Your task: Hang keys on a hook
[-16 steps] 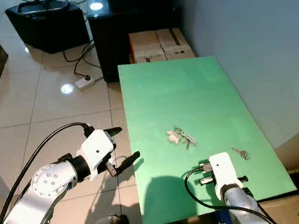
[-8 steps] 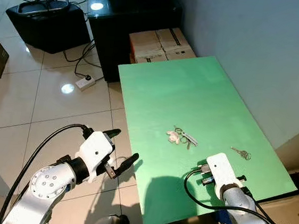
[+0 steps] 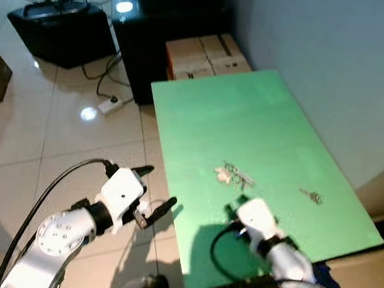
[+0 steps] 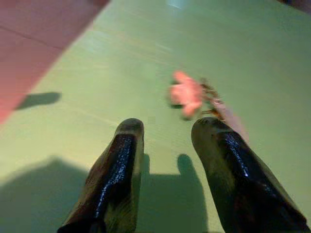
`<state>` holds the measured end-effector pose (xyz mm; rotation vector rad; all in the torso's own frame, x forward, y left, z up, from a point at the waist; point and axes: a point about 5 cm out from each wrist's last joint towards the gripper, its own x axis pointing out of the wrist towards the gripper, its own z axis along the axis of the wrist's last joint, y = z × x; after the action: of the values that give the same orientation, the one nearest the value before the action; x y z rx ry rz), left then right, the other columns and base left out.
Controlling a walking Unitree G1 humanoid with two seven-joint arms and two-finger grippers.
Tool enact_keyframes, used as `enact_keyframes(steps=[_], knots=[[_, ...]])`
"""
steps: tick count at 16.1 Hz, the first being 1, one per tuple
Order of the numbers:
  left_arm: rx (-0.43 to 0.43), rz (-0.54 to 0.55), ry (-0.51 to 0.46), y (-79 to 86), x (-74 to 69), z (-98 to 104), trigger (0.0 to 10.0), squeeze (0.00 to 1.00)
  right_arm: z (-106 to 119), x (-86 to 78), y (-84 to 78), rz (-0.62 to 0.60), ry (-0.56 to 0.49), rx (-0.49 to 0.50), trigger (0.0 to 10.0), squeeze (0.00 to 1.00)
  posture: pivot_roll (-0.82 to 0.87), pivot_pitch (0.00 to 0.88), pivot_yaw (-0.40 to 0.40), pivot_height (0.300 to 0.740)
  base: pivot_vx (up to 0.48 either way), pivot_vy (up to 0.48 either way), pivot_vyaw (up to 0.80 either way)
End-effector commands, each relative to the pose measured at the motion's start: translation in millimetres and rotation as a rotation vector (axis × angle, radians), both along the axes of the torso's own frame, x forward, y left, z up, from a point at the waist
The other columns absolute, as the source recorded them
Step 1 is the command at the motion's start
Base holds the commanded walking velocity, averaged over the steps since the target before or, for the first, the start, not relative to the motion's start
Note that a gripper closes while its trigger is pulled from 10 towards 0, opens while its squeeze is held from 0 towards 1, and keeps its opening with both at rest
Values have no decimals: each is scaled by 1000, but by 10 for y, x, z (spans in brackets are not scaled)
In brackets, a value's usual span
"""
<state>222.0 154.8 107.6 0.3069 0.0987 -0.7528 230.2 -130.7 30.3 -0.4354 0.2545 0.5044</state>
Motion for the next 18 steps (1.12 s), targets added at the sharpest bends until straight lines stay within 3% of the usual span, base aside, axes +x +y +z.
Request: enact_keyframes(steps=[1, 2, 4, 5, 6, 7, 14, 18], knots=[[10, 1, -5, 32, -5, 32, 10000, 0, -22, -42, 20, 11, 16, -15, 10000, 1000, 21, 165, 121, 740, 0, 0, 0], [12, 6, -2, 47, -11, 33, 10000, 0, -138, -89, -122, -117, 69, -107, 10000, 1000, 25, 171, 119, 740, 0, 0, 0], [12, 8, -1, 52, -14, 36, 10000, 0, -233, -122, -243, -120, 120, -221, 10000, 1000, 27, 174, 121, 740, 0, 0, 0], [12, 8, 0, 55, -15, 37, 10000, 0, -261, -132, -274, -100, 139, -254, 10000, 682, 27, 175, 122, 740, 0, 0, 0], [12, 7, 1, 56, -15, 37, 10000, 0, -269, -129, -297, -90, 141, -271, 10000, 545, 27, 174, 123, 740, 0, 0, 0], [13, 7, 0, 58, -12, 40, 10000, 0, -275, -125, -323, -78, 149, -275, 10000, 27, 29, 174, 124, 740, 0, 0, 0], [18, 1, 2, 67, 0, 62, 10000, 0, -120, -67, -604, 25, 164, -121, 10000, 0, 31, 187, 134, 740, 0, 0, 0], [16, 10, 3, 82, -30, 64, 10000, 0, -58, -42, -737, 154, 238, -47, 10000, 0, 35, 194, 121, 740, 0, 0, 0]])
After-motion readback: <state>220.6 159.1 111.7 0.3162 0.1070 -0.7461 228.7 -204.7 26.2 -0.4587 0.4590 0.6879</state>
